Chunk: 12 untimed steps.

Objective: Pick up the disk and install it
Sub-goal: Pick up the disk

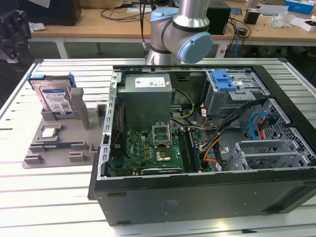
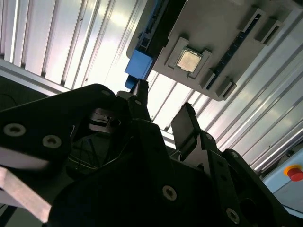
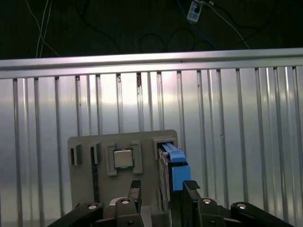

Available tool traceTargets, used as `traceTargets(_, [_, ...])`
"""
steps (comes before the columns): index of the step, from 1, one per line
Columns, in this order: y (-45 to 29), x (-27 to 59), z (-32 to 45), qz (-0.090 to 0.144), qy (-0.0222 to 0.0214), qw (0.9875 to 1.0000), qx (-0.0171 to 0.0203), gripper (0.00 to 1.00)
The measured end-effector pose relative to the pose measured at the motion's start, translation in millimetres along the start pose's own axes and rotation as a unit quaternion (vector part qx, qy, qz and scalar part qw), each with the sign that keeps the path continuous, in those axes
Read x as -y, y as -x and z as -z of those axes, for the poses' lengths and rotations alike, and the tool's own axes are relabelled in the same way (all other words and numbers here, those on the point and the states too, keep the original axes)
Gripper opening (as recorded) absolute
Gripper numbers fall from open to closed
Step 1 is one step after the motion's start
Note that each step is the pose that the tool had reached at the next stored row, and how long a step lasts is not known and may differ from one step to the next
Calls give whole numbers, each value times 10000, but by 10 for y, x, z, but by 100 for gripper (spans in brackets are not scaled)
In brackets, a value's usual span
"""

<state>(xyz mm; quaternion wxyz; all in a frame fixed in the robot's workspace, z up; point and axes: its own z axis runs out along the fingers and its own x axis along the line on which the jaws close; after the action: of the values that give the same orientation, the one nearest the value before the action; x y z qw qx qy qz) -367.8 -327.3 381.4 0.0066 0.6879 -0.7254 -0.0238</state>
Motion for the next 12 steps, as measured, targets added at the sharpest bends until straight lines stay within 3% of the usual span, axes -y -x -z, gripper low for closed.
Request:
traceTargets(3, [19,1,-22,3,0,10000,-1,48])
traceTargets(12, [73,6,-202,43,2,10000,-2,48])
